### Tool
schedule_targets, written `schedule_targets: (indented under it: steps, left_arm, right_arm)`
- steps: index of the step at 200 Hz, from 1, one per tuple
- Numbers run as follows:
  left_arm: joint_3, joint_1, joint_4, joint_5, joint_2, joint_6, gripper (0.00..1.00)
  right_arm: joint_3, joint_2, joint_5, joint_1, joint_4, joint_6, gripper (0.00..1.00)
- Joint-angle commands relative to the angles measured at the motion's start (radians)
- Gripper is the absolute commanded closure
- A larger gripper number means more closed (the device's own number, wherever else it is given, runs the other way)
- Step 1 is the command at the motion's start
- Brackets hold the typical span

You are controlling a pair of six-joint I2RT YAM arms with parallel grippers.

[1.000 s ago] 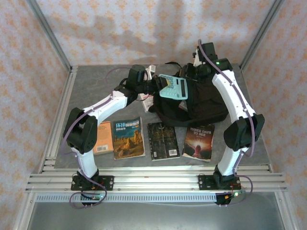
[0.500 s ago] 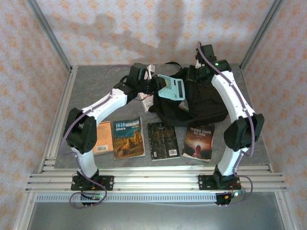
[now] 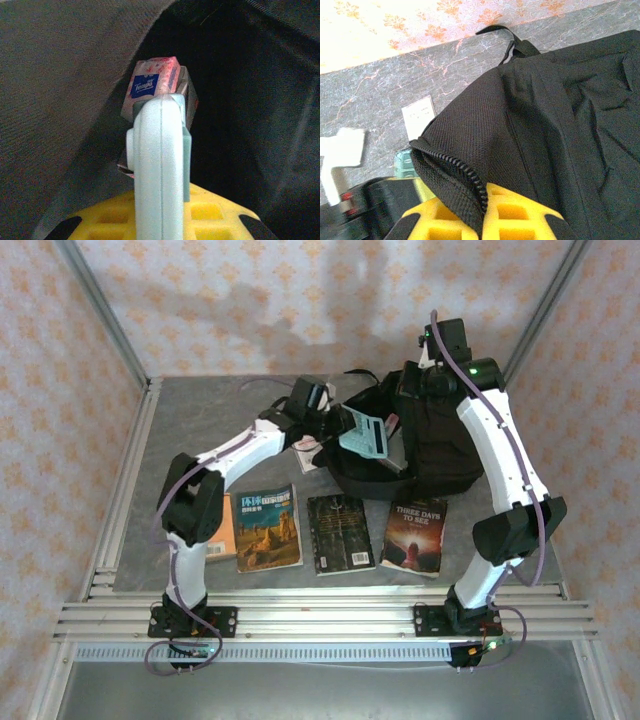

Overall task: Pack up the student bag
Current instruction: Place the calculator in the student bag.

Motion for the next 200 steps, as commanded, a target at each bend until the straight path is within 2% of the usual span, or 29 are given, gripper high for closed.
schedule_targets:
  steps: [1, 50, 76, 86, 98, 112, 124, 155, 200]
  left_arm:
    - [0.101, -0.040, 0.102, 0.036, 0.054, -0.053, 0.83]
    - [0.249, -0.128, 0.344, 0.059, 0.252, -0.236, 0.83]
    - [0.369, -0.181, 0.403, 0.038, 0.371, -0.297, 0.76]
    - [0.395, -0.202, 0.447, 0.009, 0.411, -0.336, 0.63]
    - [0.419, -0.225, 0.534, -0.013, 0.463, -0.396, 0.39]
    - [0.461, -0.237, 0.576, -0.013, 0.513, -0.456, 0.17]
    - [0.454, -0.236, 0.599, -0.009, 0.514, -0.468, 0.05]
    - [0.353, -0.218, 0.494, -0.027, 0.384, -0.345, 0.03]
    - [0.202, -0.186, 0.206, -0.065, 0.182, -0.141, 0.03]
  right_arm:
    - [0.033, -0.017, -0.055, 0.002, 0.045, 0.018, 1.00]
    - [0.014, -0.006, -0.115, 0.002, 0.100, 0.063, 1.00]
    - [0.022, 0.012, -0.147, 0.002, 0.126, 0.094, 1.00]
    - [0.022, 0.020, -0.159, 0.003, 0.138, 0.103, 1.00]
    - [0.012, 0.024, -0.167, 0.002, 0.154, 0.106, 1.00]
    - [0.000, 0.023, -0.159, 0.001, 0.167, 0.105, 1.00]
    - [0.001, 0.022, -0.151, 0.001, 0.160, 0.092, 1.00]
    - [0.000, 0.017, -0.072, 0.000, 0.114, 0.027, 1.00]
    - [-0.097, -0.025, 0.099, -0.003, 0.127, -0.026, 1.00]
